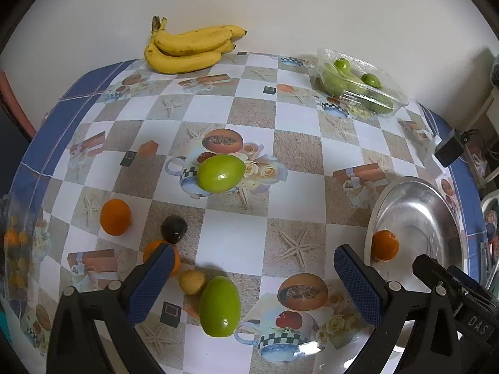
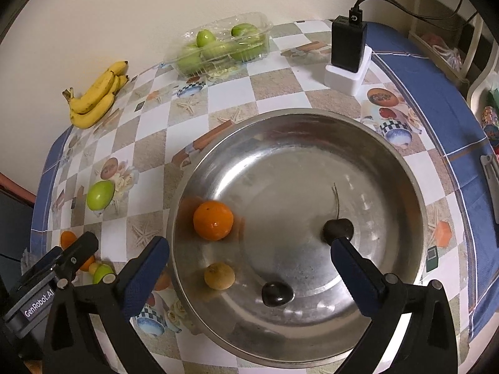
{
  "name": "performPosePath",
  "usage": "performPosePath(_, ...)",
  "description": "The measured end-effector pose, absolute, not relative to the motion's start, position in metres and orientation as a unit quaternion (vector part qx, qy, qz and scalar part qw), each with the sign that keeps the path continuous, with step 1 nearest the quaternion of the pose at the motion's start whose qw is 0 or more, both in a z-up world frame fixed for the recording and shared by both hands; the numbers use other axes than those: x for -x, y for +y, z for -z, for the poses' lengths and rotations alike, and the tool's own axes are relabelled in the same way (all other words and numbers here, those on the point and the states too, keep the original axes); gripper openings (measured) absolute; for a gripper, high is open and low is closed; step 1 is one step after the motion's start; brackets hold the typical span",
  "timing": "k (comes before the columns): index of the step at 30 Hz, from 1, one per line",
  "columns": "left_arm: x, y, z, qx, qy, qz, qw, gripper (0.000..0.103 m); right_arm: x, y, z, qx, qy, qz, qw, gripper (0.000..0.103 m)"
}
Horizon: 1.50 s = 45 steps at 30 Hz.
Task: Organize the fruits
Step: 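Lift both open tools away from the tray and move them over the fruit pile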
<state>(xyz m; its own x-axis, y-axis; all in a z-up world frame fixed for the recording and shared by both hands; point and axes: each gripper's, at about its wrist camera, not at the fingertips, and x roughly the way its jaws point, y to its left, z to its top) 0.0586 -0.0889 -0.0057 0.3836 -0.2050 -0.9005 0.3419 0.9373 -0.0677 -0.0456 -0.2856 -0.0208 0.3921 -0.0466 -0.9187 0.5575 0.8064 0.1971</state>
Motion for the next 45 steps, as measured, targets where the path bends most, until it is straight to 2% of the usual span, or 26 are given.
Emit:
performPosePath(10, -0.068, -0.074, 0.004, -0.071, 0.525, 0.155, 0.834, 0.103, 0.038, -0.275, 0.027, -0.235, 0.539, 0.185, 0.787, 0.103)
performPosePath(27, -0.091, -0.019, -0.006, -0.056, 0.525, 0.131, 0.839, 0.103, 0.024, -0.254, 0.011, -0.24, 0.493, 0.176, 0.817, 0.103)
performPosePath(36, -0.098, 0.015, -0.008, -0.074, 0.528, 0.099, 0.841, 0.103, 0.006, -0.217, -0.007, -0.221, 0.462, 0.117, 0.851, 0.103)
performPosePath(45, -0.105, 0.055, -0.007, -0.024, 0.538, 0.073, 0.84, 0.103, -0.015, -0.162, -0.001, -0.193, 0.483, 0.043, 0.853, 0.103)
